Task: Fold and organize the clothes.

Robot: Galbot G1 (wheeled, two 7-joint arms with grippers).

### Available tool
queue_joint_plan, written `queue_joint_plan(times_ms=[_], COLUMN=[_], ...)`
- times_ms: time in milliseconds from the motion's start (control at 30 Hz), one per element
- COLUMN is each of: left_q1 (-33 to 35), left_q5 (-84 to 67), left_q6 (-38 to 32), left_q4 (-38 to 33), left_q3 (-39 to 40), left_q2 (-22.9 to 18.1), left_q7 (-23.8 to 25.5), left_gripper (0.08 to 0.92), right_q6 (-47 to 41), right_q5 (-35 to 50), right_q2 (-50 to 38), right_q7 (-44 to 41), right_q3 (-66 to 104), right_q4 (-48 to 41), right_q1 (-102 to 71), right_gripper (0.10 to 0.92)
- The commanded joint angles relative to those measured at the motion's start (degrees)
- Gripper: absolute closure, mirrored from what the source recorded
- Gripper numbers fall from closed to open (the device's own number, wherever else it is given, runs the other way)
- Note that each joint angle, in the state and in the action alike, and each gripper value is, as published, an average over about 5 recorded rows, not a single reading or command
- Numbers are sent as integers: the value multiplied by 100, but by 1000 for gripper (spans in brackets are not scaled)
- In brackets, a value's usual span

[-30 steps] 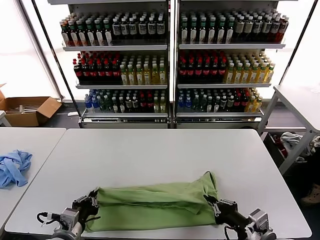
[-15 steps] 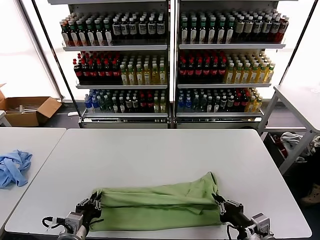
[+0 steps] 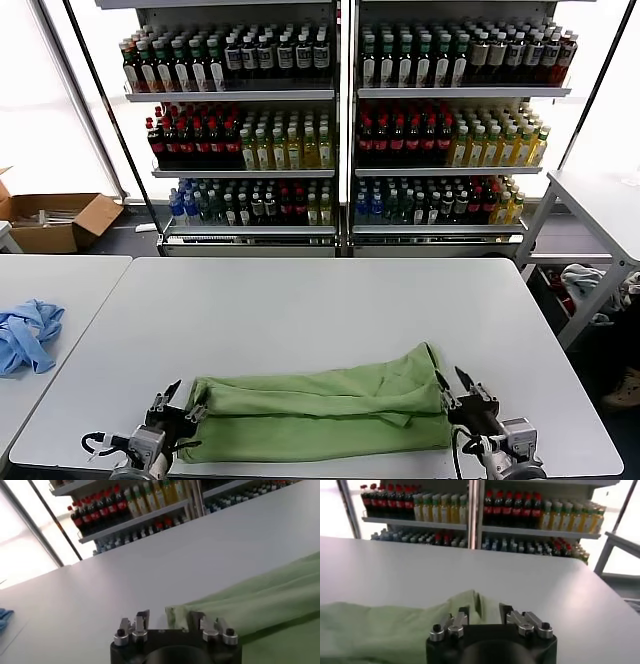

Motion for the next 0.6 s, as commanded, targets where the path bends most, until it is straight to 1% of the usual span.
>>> queue_joint_plan(times_ms=[33,167,233,300,433,600], left_q1=[529,587,613,654,615,542], left_q5=[-103,-735,-908,-968,-1065,-1122], left_q6=[169,263,158,-70,-567,-914], left_q4=[-836,-1314,-1363,-1244,-808,-484], left_q3=[-496,-709,-640,-523,-377,-295], left_q2=[97,-235,-438,-603,-862,-1145], left_q7=[-115,-263,-302,-294,-250,-246], left_gripper=[328,224,193,183,177,177], right_q6=[239,509,997,1578,2432,2995], right_q5=[-343,-333,-377,-406,-242,-332], right_q2=[15,-99,-126,-105,70,281], right_q7=[605,25,-312,-587,-845,-892], right_q3=[498,1010,1166,1278,1530,1711], right_q4=[470,530,448,317,124,-18], right_q1=[64,-621,-1062,-1443,-2024,-2464], right_gripper=[419,298,252,218,204,203])
